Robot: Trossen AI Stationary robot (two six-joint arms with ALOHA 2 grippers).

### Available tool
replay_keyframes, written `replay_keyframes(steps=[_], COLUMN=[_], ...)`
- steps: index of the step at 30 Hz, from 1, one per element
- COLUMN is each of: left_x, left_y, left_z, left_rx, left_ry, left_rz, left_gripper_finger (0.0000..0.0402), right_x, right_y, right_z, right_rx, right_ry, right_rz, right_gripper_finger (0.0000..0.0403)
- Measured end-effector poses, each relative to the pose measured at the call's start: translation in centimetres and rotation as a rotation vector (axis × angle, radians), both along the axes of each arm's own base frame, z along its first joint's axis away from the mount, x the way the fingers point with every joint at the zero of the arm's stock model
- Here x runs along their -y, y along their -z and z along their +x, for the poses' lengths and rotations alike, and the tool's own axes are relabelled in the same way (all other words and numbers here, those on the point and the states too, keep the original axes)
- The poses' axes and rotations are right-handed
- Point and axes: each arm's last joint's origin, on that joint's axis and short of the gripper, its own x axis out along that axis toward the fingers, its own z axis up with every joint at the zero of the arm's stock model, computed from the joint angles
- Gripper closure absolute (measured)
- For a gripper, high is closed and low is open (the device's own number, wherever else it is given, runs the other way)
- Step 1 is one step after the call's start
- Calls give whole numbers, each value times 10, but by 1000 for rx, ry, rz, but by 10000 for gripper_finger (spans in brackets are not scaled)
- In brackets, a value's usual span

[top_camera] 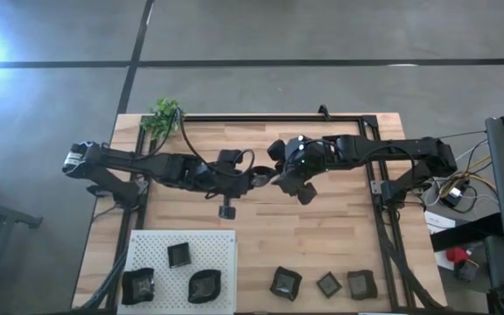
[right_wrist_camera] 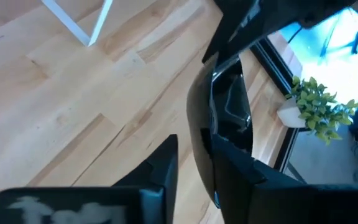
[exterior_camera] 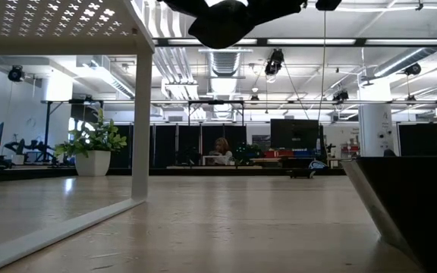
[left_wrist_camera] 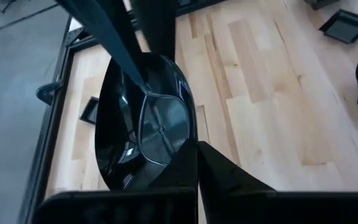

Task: Pick & Place Mini shaped plates
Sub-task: Stack the leaf shaped plate on top of the leaf shaped plate on the shelf

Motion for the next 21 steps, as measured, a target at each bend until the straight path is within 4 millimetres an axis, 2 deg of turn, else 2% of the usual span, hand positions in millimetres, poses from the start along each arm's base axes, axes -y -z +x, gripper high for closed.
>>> replay_keyframes(steps=[10,15,21], left_x=[7,17,35], left_y=[-9,-18,-36], left_z=[-17,-32,-54], left_rx=[9,-5,-128], left_ry=[-93,-203,-362], left_rz=[-161,-338,-515], left_gripper_finger=[401,401,401], right_x=[-3,-2,-2], right_y=[-24,-34,-43], right_z=[-12,-21,-31], right_rx=[77,110,135], right_ry=[23,94,165], right_rz=[37,119,205], right_gripper_finger=[282,287,300])
